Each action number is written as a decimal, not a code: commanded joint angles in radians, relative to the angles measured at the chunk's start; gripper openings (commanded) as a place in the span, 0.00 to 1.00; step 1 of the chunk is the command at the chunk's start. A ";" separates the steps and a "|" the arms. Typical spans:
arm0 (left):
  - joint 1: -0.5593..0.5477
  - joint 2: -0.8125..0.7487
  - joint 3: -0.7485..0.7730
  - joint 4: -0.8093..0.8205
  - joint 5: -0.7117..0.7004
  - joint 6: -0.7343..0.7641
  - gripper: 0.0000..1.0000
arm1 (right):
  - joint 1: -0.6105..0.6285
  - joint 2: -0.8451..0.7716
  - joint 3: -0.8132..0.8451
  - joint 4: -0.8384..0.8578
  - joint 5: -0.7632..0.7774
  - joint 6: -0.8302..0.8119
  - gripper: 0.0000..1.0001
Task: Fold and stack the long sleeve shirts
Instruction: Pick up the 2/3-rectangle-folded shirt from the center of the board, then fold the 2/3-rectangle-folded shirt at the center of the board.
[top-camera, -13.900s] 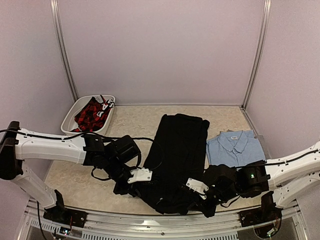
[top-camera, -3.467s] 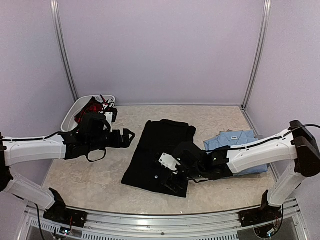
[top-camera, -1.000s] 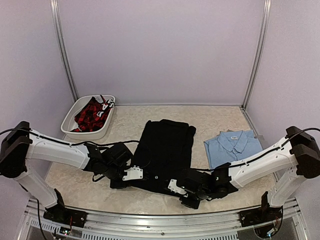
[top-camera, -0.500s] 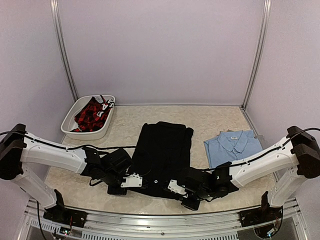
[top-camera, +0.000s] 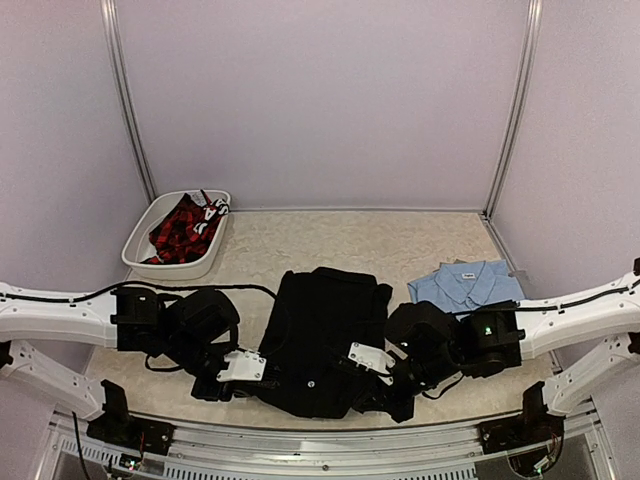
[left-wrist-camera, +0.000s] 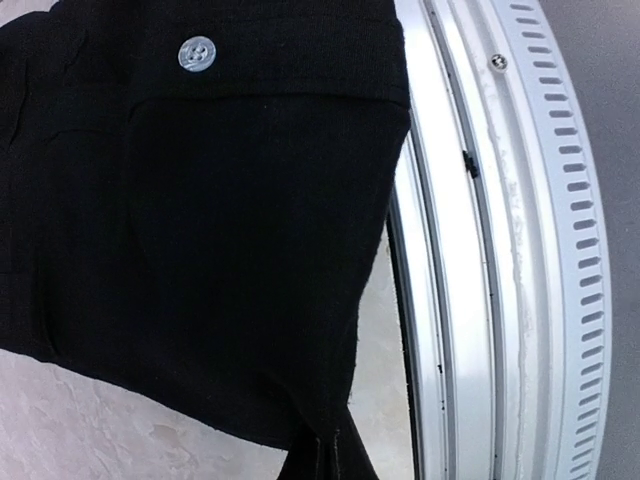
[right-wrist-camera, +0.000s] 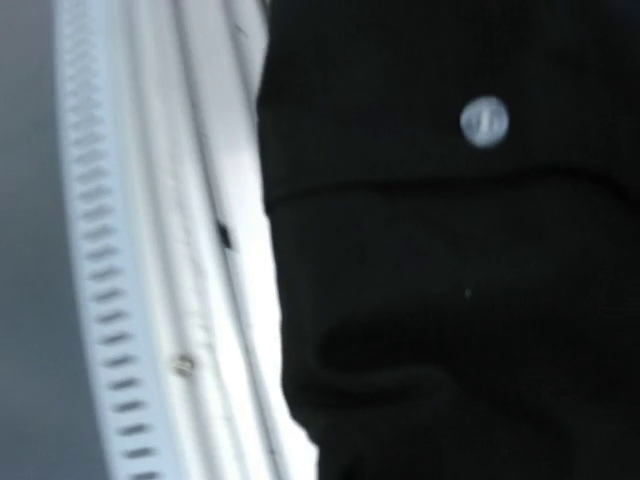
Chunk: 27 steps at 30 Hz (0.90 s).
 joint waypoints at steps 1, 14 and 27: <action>0.014 -0.004 0.074 -0.080 0.098 0.029 0.00 | -0.029 -0.054 0.045 -0.061 -0.071 0.021 0.00; 0.376 0.301 0.495 -0.294 0.368 0.106 0.00 | -0.386 -0.137 0.106 -0.151 -0.200 0.010 0.00; 0.529 0.864 1.091 -0.523 0.499 0.220 0.00 | -0.687 0.031 0.214 -0.125 -0.261 0.002 0.00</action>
